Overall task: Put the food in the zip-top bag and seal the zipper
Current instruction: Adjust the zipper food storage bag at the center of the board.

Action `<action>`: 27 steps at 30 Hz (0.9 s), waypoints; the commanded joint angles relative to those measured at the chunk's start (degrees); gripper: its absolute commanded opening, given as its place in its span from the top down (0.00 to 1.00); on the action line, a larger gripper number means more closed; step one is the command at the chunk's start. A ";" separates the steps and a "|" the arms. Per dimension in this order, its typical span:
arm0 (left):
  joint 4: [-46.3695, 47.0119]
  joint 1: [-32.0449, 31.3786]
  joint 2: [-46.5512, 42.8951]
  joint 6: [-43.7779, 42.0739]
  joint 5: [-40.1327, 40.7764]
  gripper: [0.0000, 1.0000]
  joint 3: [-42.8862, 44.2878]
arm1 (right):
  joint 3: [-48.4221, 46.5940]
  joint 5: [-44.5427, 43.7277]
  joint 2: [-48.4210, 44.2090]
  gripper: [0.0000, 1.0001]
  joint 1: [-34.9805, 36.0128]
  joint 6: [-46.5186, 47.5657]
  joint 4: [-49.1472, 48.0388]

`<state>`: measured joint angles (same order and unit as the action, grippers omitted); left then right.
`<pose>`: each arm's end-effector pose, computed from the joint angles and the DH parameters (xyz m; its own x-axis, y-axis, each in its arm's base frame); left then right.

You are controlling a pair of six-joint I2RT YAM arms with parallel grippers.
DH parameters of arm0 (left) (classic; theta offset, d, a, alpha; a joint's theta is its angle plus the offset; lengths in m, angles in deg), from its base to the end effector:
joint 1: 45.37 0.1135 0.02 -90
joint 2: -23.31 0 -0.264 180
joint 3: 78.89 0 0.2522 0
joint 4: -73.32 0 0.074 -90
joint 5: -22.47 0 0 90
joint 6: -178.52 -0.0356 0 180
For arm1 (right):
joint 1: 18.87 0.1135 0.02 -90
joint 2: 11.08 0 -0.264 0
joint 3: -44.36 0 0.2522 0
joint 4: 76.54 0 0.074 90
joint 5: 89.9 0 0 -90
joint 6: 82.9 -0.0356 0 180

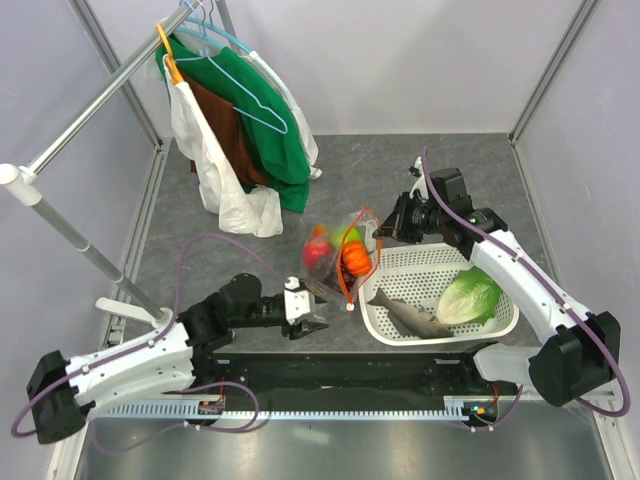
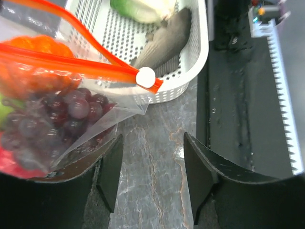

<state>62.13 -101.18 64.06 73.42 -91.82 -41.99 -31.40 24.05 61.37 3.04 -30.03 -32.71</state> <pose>0.0859 -0.1525 0.2413 0.1138 0.2551 -0.9602 0.9814 0.1213 0.1485 0.2480 0.1153 0.3106 -0.8592 0.2490 -0.4469 -0.1363 0.7305 0.6691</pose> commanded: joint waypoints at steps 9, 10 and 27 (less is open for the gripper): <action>22.12 -14.59 12.86 -2.75 30.69 0.27 -0.64 | -0.93 -0.22 -2.22 1.00 1.47 0.12 1.49; 22.65 -14.59 13.03 -3.27 31.23 0.28 -0.46 | -0.93 -0.04 -2.13 1.00 1.47 -0.05 1.49; 9.04 -5.89 4.54 1.47 24.74 0.98 5.25 | -2.42 2.51 -2.66 1.00 2.70 -0.41 -0.88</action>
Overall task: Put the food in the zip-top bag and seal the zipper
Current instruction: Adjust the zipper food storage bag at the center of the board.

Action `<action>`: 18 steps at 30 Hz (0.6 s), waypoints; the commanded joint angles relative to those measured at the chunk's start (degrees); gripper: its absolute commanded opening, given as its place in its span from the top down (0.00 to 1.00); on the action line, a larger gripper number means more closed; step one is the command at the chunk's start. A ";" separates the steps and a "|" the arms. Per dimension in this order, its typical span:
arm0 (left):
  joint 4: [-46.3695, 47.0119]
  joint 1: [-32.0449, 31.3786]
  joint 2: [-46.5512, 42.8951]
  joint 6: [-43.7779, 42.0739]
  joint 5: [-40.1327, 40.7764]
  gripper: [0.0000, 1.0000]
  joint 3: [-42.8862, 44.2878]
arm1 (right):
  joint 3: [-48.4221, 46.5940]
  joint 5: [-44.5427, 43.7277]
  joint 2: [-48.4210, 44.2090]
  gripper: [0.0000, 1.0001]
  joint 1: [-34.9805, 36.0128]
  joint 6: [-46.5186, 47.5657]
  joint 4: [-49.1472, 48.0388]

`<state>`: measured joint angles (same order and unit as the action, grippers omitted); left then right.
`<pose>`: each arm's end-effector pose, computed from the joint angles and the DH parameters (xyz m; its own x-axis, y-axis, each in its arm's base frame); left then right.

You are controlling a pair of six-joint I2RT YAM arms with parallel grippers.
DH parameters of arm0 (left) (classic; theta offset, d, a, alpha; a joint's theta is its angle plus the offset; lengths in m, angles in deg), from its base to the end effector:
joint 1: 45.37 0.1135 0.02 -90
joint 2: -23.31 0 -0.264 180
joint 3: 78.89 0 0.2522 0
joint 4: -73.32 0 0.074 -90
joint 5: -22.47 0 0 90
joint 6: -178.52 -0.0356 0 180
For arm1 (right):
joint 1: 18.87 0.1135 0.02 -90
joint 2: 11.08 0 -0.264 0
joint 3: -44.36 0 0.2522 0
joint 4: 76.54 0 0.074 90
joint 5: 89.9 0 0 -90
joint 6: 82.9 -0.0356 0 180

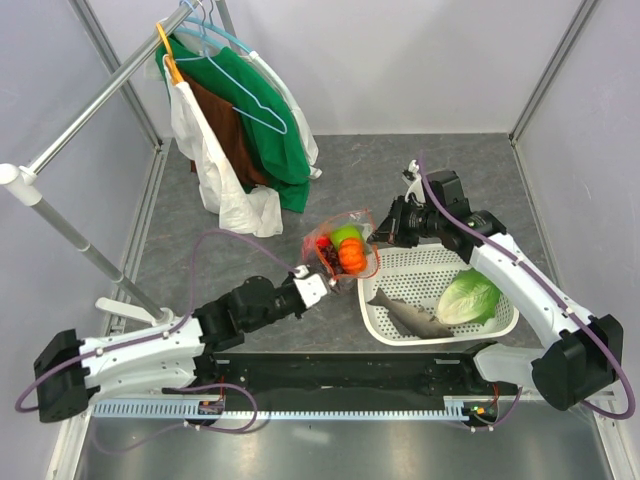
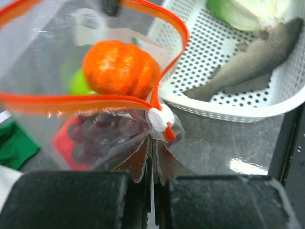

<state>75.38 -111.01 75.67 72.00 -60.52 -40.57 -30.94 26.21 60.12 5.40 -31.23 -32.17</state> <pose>0.0907 -0.1899 0.2387 0.1610 0.3286 -0.9306 0.8440 0.4430 0.3024 0.2373 0.1242 0.3130 -0.8810 0.2137 -0.4221 -0.1642 0.6986 0.6964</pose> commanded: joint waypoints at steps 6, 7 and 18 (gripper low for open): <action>-14.75 10.62 -14.56 2.01 -20.17 0.98 4.62 | -4.47 -0.71 -1.67 0.54 0.25 8.78 -3.10; -15.37 11.41 -15.52 2.27 -20.88 0.98 4.45 | -5.08 -0.27 -1.76 0.47 0.34 10.27 -3.19; -16.34 24.86 -13.51 9.92 -33.45 0.98 4.88 | -6.15 15.52 -8.52 0.19 0.42 45.40 -1.87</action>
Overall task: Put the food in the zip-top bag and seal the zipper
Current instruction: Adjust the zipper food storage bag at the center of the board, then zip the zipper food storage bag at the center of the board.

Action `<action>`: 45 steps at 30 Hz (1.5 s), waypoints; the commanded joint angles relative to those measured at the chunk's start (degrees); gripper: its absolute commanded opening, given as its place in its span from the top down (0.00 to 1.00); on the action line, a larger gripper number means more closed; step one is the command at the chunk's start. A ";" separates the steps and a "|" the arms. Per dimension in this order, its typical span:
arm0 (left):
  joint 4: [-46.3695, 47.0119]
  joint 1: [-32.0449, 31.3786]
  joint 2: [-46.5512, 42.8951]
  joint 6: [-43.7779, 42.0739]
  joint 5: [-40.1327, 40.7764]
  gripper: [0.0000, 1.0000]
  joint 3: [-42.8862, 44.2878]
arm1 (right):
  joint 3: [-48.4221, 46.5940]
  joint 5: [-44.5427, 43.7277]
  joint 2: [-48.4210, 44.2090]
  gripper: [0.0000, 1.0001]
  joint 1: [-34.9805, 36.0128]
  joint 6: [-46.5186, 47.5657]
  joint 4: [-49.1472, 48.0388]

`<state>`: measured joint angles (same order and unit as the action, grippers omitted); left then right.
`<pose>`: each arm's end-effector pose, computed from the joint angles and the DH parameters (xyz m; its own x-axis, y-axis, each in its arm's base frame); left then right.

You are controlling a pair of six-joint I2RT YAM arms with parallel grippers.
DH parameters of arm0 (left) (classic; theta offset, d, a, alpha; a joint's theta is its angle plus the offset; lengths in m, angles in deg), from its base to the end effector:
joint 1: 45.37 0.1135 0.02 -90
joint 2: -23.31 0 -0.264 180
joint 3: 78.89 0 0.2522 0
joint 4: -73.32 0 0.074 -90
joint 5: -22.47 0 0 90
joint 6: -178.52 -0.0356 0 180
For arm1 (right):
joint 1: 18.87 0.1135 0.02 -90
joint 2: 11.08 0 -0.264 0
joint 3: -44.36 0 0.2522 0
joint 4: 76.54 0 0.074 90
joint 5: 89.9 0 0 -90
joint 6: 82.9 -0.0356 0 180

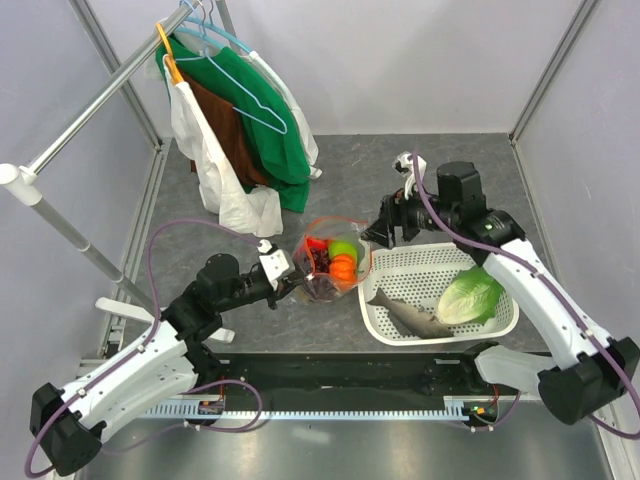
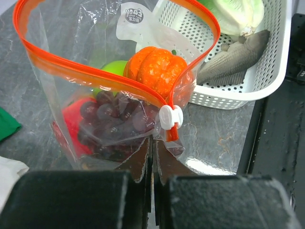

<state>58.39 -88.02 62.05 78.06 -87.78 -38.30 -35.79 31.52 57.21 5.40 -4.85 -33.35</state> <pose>0.1172 -0.1248 0.2625 -0.0033 0.2346 -0.9721 0.8991 0.4261 0.0998 0.2279 0.1231 0.3563 -0.6204 -0.0859 -0.7795 -0.6422 0.6263 0.4421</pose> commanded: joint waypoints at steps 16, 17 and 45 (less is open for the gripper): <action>-0.41 3.10 -0.95 4.57 -9.98 0.98 4.99 | -3.84 6.29 -0.71 0.34 23.88 45.42 3.44; -0.41 3.19 -0.95 4.48 -10.16 0.98 5.07 | -3.14 5.59 -0.62 0.34 24.59 48.39 3.53; 2.65 3.81 -7.10 -6.32 -8.32 0.43 1.30 | 0.82 -10.94 3.07 1.00 31.19 44.47 -11.68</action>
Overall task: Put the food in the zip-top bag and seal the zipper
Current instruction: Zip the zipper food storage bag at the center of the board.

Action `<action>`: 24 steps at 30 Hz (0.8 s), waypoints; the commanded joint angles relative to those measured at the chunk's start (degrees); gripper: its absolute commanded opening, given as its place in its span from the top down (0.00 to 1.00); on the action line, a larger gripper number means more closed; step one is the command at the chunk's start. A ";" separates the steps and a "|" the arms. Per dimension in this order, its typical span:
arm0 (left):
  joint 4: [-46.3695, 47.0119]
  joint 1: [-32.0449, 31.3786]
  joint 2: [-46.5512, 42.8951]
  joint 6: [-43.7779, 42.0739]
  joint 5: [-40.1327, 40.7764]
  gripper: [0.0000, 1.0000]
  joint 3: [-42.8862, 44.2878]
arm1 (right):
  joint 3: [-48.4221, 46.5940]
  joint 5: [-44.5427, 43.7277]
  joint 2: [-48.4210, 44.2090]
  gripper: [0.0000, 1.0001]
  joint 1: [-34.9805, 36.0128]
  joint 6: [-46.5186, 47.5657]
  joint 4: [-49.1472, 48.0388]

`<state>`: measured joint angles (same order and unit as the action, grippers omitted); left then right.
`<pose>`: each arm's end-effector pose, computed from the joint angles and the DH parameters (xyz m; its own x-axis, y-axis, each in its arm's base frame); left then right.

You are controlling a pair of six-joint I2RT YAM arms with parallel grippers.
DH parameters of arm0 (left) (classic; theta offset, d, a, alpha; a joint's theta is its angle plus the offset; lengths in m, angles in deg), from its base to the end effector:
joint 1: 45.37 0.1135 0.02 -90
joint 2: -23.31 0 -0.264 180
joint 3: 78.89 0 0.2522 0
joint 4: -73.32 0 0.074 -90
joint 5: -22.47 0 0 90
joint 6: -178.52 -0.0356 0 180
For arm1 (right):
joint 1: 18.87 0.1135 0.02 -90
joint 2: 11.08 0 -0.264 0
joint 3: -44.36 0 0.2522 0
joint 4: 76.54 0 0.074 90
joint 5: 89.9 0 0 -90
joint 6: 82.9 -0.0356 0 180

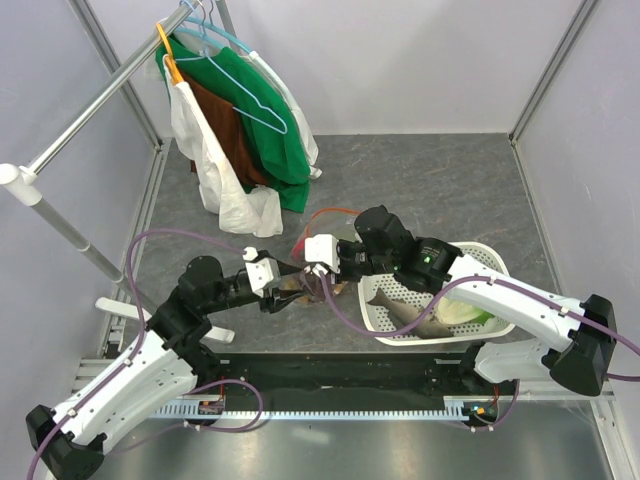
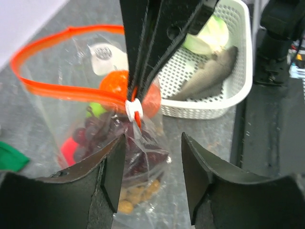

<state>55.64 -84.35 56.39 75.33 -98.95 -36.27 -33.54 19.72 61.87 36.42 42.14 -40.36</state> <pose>0.1056 -0.1093 0.2846 0.1069 0.1640 -0.9807 0.9383 0.3095 0.1540 0.1529 0.2418 0.3319 0.2967 -0.5214 -0.8001 -0.9373 0.0012 -0.3484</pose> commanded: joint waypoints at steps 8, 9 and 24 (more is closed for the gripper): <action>8.14 0.22 2.94 -3.95 5.49 0.56 -1.26 | -1.34 2.18 -1.84 1.00 0.17 -3.05 -5.27; 8.14 0.14 3.48 -3.77 5.40 0.62 -1.18 | -1.43 2.27 -2.02 1.00 0.17 -3.06 -5.36; 6.47 0.13 0.67 -6.32 1.19 0.98 -1.62 | -3.96 2.17 -6.42 0.32 0.26 4.58 -0.10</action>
<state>60.78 -84.33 58.12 72.57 -94.77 -38.54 -33.58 19.92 57.59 36.42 41.31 -41.96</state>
